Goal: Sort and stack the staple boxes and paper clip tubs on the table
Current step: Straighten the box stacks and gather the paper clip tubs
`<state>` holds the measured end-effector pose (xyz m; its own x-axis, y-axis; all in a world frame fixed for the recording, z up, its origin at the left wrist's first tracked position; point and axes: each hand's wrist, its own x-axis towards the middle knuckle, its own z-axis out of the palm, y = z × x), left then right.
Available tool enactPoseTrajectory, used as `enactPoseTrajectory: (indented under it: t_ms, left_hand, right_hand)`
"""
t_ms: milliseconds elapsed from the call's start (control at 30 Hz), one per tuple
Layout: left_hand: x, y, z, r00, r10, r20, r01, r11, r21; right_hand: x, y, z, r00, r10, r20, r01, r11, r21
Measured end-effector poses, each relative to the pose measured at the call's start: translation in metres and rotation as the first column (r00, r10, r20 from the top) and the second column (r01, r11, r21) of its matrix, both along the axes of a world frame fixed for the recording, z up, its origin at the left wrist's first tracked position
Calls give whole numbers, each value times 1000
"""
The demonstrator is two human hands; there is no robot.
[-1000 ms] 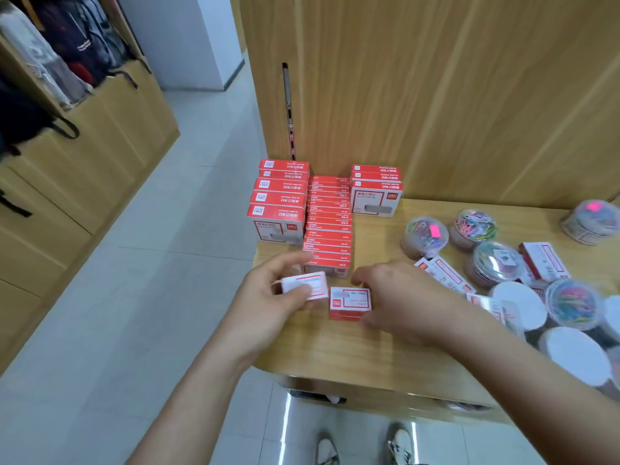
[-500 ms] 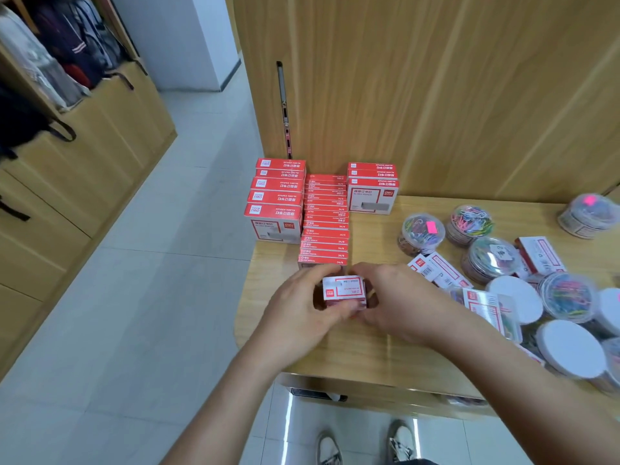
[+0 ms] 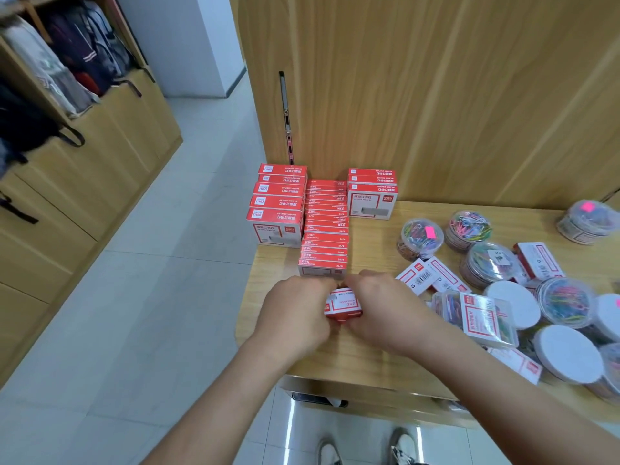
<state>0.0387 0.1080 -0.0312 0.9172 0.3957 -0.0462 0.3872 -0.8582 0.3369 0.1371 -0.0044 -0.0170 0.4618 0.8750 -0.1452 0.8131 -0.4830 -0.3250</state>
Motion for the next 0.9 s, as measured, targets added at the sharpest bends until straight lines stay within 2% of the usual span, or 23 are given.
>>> enactPoseTrajectory:
  t_ms: [100, 300, 500, 667, 900]
  left_hand:
    - [-1, 1, 3, 999, -4, -43, 6, 999, 52]
    - [-13, 18, 6, 992, -14, -129, 29, 993, 116]
    - [-32, 58, 5, 992, 82, -99, -78, 996, 40]
    - [-32, 66, 3, 997, 54, -56, -55, 998, -30]
    - [-28, 77, 9, 987, 132, -87, -131, 991, 21]
  right_hand:
    - [5, 2, 7, 991, -7, -132, -3, 997, -73]
    - [11, 0, 18, 976, 20, -217, -44, 993, -107]
    - [2, 6, 9, 965, -33, -261, 23, 999, -40]
    - [-9, 19, 0, 961, -52, -270, 63, 997, 33]
    - [-19, 29, -12, 950, -115, -292, 170, 970, 173]
